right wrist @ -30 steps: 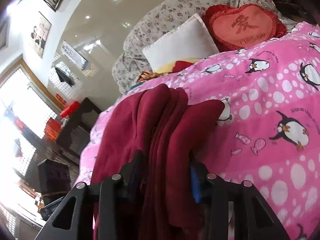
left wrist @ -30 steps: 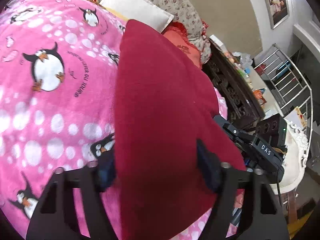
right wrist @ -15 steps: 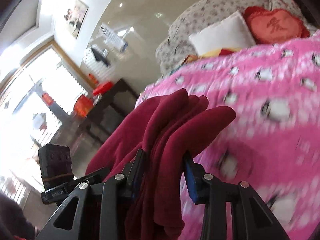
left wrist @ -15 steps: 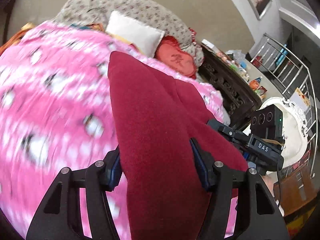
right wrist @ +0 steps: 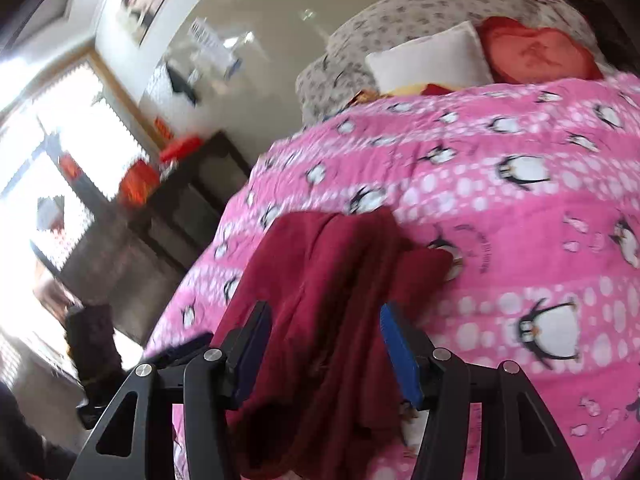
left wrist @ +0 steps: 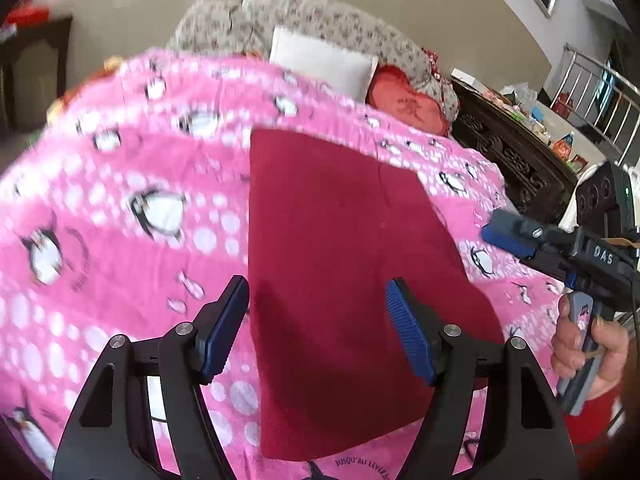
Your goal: Fold small clothes
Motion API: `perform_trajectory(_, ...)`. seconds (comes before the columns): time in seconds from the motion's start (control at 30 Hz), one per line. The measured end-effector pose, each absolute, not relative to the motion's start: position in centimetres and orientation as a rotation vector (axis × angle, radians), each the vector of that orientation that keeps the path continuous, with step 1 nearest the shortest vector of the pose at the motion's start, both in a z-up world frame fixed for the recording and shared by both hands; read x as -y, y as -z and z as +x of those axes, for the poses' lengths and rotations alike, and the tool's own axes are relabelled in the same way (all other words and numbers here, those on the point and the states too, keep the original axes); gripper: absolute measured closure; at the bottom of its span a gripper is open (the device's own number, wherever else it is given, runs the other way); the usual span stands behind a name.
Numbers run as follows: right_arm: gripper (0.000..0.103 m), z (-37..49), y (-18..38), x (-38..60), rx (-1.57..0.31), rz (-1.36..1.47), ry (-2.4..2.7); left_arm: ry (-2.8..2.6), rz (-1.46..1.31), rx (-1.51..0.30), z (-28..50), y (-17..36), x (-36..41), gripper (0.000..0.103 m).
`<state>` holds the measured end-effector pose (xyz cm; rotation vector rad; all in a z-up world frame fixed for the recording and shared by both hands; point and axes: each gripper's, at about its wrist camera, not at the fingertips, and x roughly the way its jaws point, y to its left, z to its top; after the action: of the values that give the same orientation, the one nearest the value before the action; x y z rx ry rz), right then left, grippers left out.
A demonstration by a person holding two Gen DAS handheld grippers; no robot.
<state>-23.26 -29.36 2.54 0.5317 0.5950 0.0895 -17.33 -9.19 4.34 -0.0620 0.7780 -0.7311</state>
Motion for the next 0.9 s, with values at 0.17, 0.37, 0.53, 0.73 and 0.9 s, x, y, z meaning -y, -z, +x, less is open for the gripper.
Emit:
perform_trajectory(0.17, 0.048, -21.1, -1.9, 28.7, -0.626, 0.548, -0.062, 0.829, -0.052, -0.741, -19.1, -5.3, 10.0, 0.031)
perform_trajectory(0.37, 0.077, -17.0, 0.2, 30.1, -0.679, 0.587, -0.070, 0.966, -0.069, -0.847, -20.6, -3.5, 13.3, 0.031)
perform_trajectory(0.53, 0.088, -17.5, -0.9, 30.2, -0.630, 0.542, -0.092, 0.995, -0.084, -0.888, -20.7, -3.1, 14.3, 0.031)
perform_trajectory(0.73, 0.088, -19.2, -2.3, 30.6, -0.601, 0.432, -0.005, 1.051, -0.069, -0.907, -21.0, -3.2, 16.4, 0.028)
perform_trajectory(0.9, 0.087, -17.4, 0.4, 31.5, -0.654, 0.462, 0.029, 1.037, -0.029, -0.901, -21.4, -2.8, 17.5, 0.028)
